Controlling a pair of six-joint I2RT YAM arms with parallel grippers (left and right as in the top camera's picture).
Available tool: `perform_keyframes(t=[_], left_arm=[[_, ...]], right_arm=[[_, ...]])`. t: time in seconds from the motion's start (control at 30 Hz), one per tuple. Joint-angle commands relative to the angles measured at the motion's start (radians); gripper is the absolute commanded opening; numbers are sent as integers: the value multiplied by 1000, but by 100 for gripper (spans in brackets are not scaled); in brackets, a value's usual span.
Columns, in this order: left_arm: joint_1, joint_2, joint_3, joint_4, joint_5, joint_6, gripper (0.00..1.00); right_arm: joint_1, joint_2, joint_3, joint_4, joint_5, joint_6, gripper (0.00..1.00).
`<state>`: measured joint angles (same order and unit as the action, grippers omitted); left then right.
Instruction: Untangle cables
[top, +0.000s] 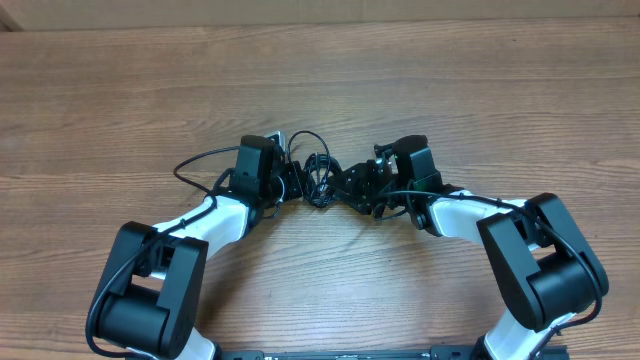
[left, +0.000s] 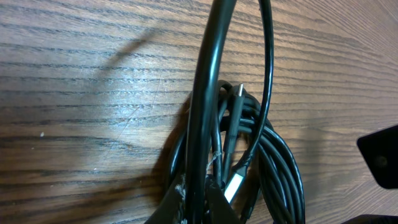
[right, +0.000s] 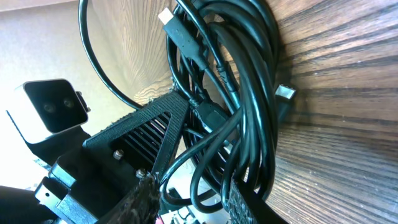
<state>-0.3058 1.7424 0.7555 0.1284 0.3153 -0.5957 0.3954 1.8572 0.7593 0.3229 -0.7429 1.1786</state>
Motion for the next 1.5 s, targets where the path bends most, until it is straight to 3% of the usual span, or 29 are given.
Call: perform_keyframes(t=[0.0, 0.6, 1.47], left_arm=[[4, 10, 15, 8, 19, 21, 4], [4, 10, 15, 8, 19, 21, 4], [4, 10, 15, 11, 47, 21, 4]], right_arm=[[6, 6, 0, 11, 24, 35, 35], [8, 6, 0, 61, -42, 82, 35], [110, 6, 0, -3, 169, 71, 37]])
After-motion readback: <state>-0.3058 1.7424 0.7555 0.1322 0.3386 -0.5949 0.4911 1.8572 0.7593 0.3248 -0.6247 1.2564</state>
